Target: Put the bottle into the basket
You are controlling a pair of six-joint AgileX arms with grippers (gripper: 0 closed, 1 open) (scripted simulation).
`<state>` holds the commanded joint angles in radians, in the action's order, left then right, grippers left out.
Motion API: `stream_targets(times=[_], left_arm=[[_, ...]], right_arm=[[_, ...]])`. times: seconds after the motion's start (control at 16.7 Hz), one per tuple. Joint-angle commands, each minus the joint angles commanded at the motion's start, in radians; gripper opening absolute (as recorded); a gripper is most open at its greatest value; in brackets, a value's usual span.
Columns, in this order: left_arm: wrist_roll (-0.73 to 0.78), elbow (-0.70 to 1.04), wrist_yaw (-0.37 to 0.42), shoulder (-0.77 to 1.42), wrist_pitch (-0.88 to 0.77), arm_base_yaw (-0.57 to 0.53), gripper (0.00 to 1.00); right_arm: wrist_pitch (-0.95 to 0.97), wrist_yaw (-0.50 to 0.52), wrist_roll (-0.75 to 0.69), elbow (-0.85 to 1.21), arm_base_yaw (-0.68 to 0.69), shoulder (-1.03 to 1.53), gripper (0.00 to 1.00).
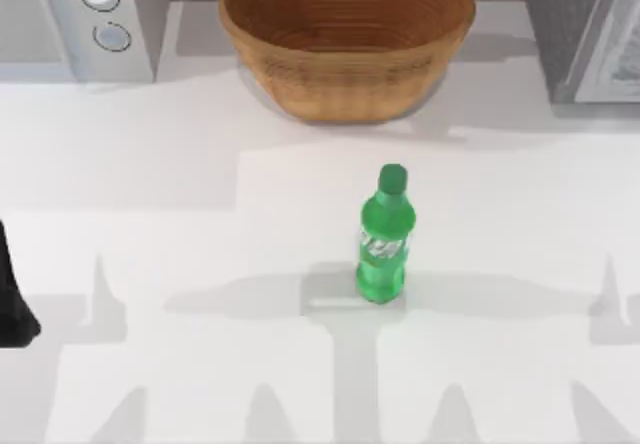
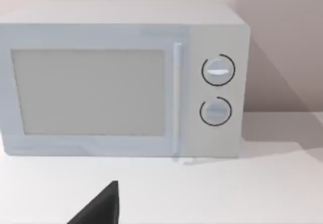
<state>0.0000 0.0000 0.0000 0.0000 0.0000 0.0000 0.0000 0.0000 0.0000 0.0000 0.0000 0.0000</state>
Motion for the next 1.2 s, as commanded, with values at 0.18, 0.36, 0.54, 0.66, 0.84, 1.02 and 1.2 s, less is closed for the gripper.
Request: stream_targets(times=[0.18, 0.36, 0.54, 0.66, 0.84, 1.02, 1.2], left_arm=[[-0.001, 0.003, 0.001, 0.01, 0.01, -0.005, 1.0], [-0.004, 0.024, 0.003, 0.104, 0.102, -0.052, 1.0], [-0.008, 0.06, 0.005, 0.294, 0.273, -0.134, 1.0], [-0.009, 0.09, 0.008, 0.469, 0.416, -0.203, 1.0], [-0.008, 0.139, 0.014, 0.78, 0.657, -0.32, 1.0], [-0.004, 0.19, 0.02, 1.118, 0.908, -0.441, 1.0], [0.001, 0.237, 0.024, 1.445, 1.146, -0.555, 1.0]], right_arm=[[0.0, 0.0, 0.0, 0.0, 0.0, 0.0, 1.0], [0.0, 0.0, 0.0, 0.0, 0.0, 0.0, 1.0], [0.0, 0.0, 0.0, 0.0, 0.0, 0.0, 1.0], [0.0, 0.0, 0.0, 0.0, 0.0, 0.0, 1.0], [0.0, 0.0, 0.0, 0.0, 0.0, 0.0, 1.0], [0.0, 0.0, 0.0, 0.0, 0.0, 0.0, 1.0], [0.0, 0.0, 0.0, 0.0, 0.0, 0.0, 1.0]])
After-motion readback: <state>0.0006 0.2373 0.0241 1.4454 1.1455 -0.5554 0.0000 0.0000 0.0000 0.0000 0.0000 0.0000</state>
